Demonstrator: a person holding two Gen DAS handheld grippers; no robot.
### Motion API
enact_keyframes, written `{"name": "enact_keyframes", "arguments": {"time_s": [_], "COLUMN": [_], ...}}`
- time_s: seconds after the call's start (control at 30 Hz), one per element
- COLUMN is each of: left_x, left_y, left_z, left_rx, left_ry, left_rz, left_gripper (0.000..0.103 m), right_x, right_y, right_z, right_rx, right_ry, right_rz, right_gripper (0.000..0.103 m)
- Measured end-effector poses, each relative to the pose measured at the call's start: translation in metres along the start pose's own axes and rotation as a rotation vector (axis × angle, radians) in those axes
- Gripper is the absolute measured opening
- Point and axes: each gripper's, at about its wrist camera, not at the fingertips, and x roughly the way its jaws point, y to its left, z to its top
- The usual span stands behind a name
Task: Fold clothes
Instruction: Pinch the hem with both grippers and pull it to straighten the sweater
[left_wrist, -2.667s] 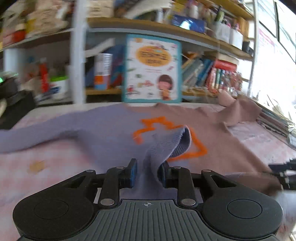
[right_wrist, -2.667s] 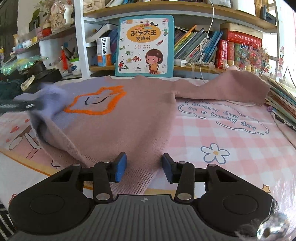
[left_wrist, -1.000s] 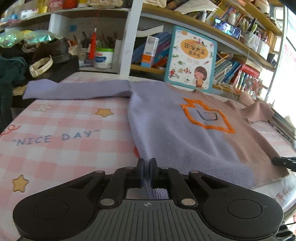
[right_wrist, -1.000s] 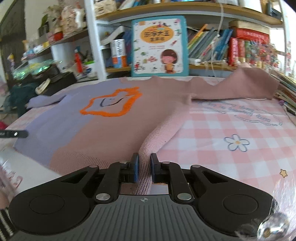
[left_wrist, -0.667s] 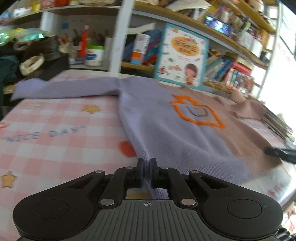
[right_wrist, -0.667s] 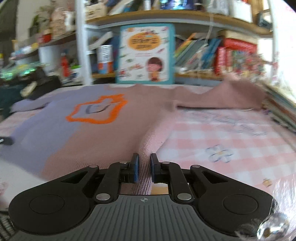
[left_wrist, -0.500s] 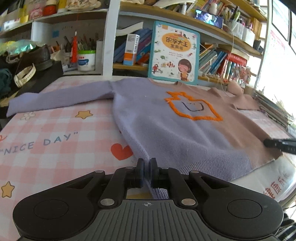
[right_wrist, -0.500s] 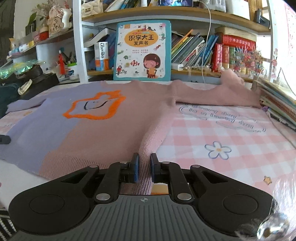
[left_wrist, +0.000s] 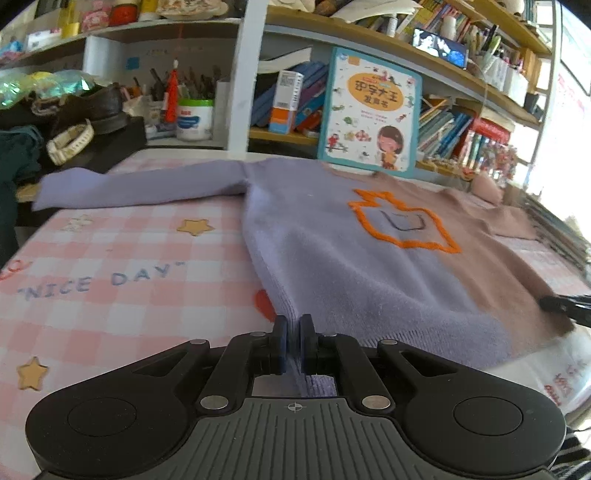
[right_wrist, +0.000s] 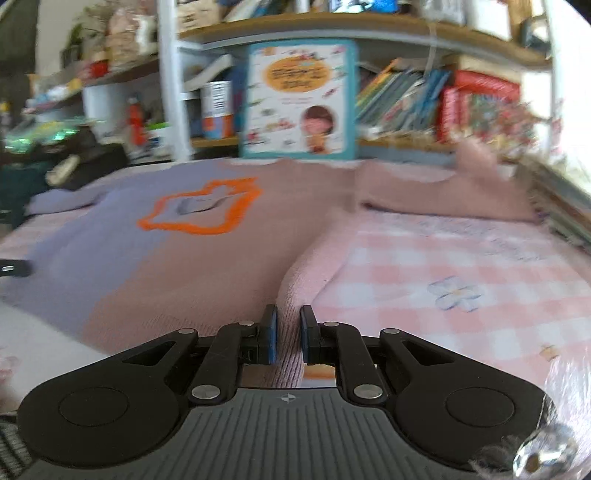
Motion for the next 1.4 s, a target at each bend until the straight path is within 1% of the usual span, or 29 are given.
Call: {"name": "enact_keyframes", "arguments": {"time_s": [0.1,0.17,0.3,0.7,0.87,1.1,1.27,1.4], "left_x": [0.001,0.001,0.001,-0.003,-0.001,0.002,0.009,0.014], "left_y": [-0.006,-0.005,-0.005,-0.011,-0.005,-0.01,-0.009,-0.007], "left_z": [0.0,0.0,-0.001,-0.002,-0.002,-0.002,0.001,0.004], "left_rx": [0.023,0.017,0.009,0.023,-0.019,0.0,-0.012,-0.026], "left_ry": [-0.001,-0.001,-0.002,-0.002,-0.006,-0.016,-0.027,-0.033], "left_rz": [0.0,-0.001,-0.005,-0.001,-0.02,-0.008,-0.009,-0.005], "left_gripper": [0.006,0.006,0.006,0.005,0.006,0.006,0.006,0.006], "right_x": [0.001,0.0,-0.002,0.0,0.005,0.008,0.018,0.022], "right_y": [-0.001,0.0,-0.003,-0.002,0.001,0.0,-0.002,-0.004], "right_z": [-0.001,-0.002,-0.004,-0.004,-0.002,-0.001,0.004,0.009], "right_rx": [-0.014,-0.027,-0.013,-0.02,-0.035,-0.025,-0.024,-0.018], "right_ry": [-0.004,-0.006,-0.008,-0.012,-0.015,-0.025,-0.028,-0.013], "right_rz": [-0.012,-0.013,0.0,0.001,-0.014,-0.019,-0.039,-0.032], "right_gripper": [0.011,0.011,0.012,0.013,0.013,0.013,0.013,0.013]}}
